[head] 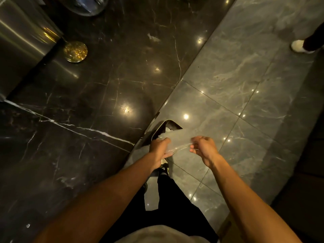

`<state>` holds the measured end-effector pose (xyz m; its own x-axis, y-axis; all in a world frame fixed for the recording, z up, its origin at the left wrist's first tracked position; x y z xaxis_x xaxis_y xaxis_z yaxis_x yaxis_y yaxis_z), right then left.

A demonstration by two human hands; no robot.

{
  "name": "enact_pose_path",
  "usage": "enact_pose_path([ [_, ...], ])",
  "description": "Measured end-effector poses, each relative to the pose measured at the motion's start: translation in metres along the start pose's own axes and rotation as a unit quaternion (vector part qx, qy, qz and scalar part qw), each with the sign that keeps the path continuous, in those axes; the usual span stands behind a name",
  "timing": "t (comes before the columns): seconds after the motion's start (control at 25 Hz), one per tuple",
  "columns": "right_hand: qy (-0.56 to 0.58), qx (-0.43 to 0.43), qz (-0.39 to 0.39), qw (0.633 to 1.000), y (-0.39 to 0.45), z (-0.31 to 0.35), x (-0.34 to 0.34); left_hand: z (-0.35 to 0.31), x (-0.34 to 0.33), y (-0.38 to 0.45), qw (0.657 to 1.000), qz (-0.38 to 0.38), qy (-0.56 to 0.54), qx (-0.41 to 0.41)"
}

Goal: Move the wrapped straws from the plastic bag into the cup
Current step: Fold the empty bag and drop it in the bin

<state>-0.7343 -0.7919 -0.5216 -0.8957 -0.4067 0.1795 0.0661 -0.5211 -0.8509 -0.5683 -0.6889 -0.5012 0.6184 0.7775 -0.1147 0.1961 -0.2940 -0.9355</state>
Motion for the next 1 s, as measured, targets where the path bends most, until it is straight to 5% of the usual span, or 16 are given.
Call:
enact_pose_path([
  [0.68,-0.092,-0.057,-0.025,0.994,0.181,-0.078,-0.028,0.079,0.001,0.193,0.995,-0.098,-0.032,0.017],
  [1.0,-0.137,-0.082,0.022,0.987,0.197,-0.074,-0.032,0.086,0.014,0.22,0.989,-0.129,0.073,-0.009],
])
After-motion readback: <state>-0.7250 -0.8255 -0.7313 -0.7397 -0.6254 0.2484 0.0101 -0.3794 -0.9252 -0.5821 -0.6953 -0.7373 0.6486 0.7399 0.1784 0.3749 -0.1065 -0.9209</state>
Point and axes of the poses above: each hand's wrist, its own y-axis towards the middle knuckle, its own x-axis out of the back of the hand, z = x × y, the point moved 6 cm from there along y, towards the middle knuckle, and after that the axes turned 11 degrees about -y, right-handed, at the moved point
